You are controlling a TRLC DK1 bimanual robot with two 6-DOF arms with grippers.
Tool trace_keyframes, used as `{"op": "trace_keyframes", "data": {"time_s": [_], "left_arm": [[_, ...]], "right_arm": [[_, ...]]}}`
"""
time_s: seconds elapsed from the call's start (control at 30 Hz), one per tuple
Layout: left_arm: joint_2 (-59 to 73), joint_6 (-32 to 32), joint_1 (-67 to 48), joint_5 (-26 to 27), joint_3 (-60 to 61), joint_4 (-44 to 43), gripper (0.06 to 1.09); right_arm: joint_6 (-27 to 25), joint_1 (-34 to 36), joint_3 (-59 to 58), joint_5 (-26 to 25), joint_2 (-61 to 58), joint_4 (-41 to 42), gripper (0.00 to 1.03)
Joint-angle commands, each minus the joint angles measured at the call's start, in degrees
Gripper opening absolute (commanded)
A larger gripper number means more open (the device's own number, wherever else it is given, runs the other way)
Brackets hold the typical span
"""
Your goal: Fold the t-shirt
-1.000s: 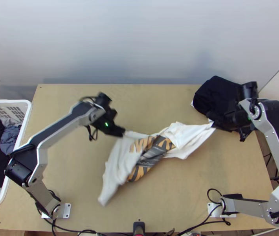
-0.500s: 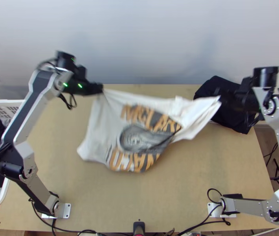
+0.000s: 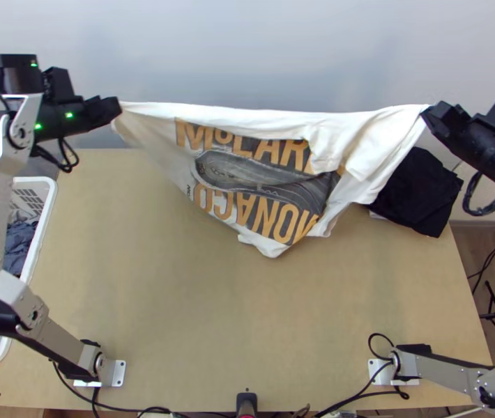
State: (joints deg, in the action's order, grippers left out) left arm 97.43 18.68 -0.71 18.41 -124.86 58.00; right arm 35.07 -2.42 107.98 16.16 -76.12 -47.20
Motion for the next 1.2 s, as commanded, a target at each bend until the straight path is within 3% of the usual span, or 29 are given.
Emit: {"op": "trace_keyframes", "data": {"time_s": [0.0, 0.17, 0.33, 0.53, 0.83, 1.1, 1.13, 1.17], "left_arm": [[-3.9, -2.2, -0.4, 0.0, 7.7, 8.3, 0.09], [-11.4, -7.7, -7.9, 3.9, 26.5, 10.6, 0.09], [-18.3, -10.1, -18.8, 5.1, 45.6, 7.0, 0.09], [-18.7, -10.5, -34.3, 8.5, 58.4, 4.4, 0.09], [-3.3, -3.4, -42.3, 9.3, 60.7, -10.2, 0.09], [1.4, -2.6, -48.4, 9.2, 57.3, -10.6, 0.1], [1.3, -3.2, -48.7, 9.2, 57.2, -10.4, 0.14], [0.6, -4.7, -48.8, 9.3, 56.9, -9.7, 0.27]], "right_arm": [[3.9, 2.9, -0.5, 9.7, 1.6, -5.5, 0.03], [4.6, 6.9, -1.2, 15.1, -0.5, -13.1, 0.03], [3.8, 8.5, -3.7, 15.1, -1.8, -14.2, 0.03], [3.4, 10.0, -6.5, 13.4, -4.0, -14.3, 0.03], [2.5, 7.9, -9.5, 4.8, -7.7, -15.6, 0.03], [1.0, 7.9, -10.3, 3.0, -7.5, -16.1, 0.03], [0.8, 7.9, -10.6, 2.9, -7.5, -16.1, 0.03], [0.6, 7.9, -10.9, 2.8, -7.4, -16.1, 0.03]]}}
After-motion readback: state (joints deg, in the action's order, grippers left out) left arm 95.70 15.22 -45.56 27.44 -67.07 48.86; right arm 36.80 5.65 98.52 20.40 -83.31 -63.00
